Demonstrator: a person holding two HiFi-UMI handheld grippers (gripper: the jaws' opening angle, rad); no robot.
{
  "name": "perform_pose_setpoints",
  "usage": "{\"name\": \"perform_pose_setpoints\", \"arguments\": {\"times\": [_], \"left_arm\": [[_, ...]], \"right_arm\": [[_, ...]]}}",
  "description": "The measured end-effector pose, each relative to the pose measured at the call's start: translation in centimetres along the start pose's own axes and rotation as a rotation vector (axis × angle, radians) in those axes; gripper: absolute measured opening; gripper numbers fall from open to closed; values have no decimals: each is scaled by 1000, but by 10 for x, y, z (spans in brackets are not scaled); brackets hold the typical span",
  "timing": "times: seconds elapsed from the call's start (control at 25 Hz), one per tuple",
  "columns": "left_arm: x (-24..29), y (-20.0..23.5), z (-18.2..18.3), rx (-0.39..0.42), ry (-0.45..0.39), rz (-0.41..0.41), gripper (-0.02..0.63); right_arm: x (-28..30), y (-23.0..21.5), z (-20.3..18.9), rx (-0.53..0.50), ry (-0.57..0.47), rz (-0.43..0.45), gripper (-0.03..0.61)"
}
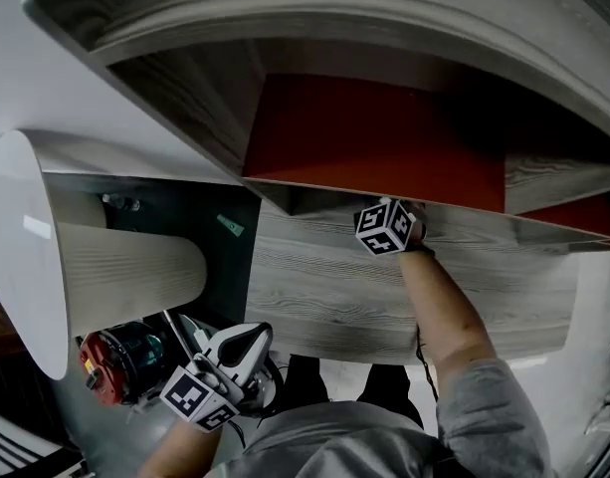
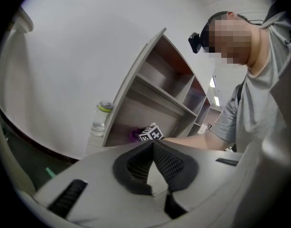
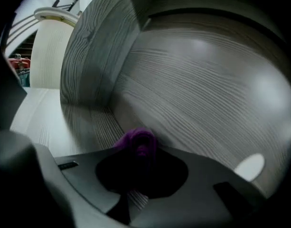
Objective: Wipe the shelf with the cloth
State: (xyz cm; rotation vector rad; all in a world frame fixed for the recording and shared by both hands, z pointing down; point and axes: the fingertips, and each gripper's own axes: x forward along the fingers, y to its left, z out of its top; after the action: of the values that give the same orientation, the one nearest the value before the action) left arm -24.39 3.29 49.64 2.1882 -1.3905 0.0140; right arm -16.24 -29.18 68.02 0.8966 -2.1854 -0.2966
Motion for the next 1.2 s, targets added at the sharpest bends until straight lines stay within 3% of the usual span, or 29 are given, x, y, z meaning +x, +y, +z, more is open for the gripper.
{"name": "perform_pose_setpoints", "arguments": {"times": [0.28, 0.48, 0.72, 0.96, 1.04, 1.2], "left_arm": [[93, -71, 5, 44, 45, -141, 14], [129, -107, 6, 66, 59, -210, 14], [126, -109, 5, 62, 55, -209, 14], [87, -77, 10, 43, 29, -161, 14], [70, -66, 13, 40, 18, -145, 14], [41, -49, 20, 40, 30, -138, 14]], "right_arm": [[-73, -145, -166, 25, 198, -181, 69], [-103, -200, -231, -15, 348, -271, 69], [-117, -225, -260, -52, 506, -371, 67], [-128, -242, -282, -87, 677, -419, 67], [-139, -248, -265, -111, 659, -458, 67], [-192, -280, -187, -133, 469, -651, 67]]}}
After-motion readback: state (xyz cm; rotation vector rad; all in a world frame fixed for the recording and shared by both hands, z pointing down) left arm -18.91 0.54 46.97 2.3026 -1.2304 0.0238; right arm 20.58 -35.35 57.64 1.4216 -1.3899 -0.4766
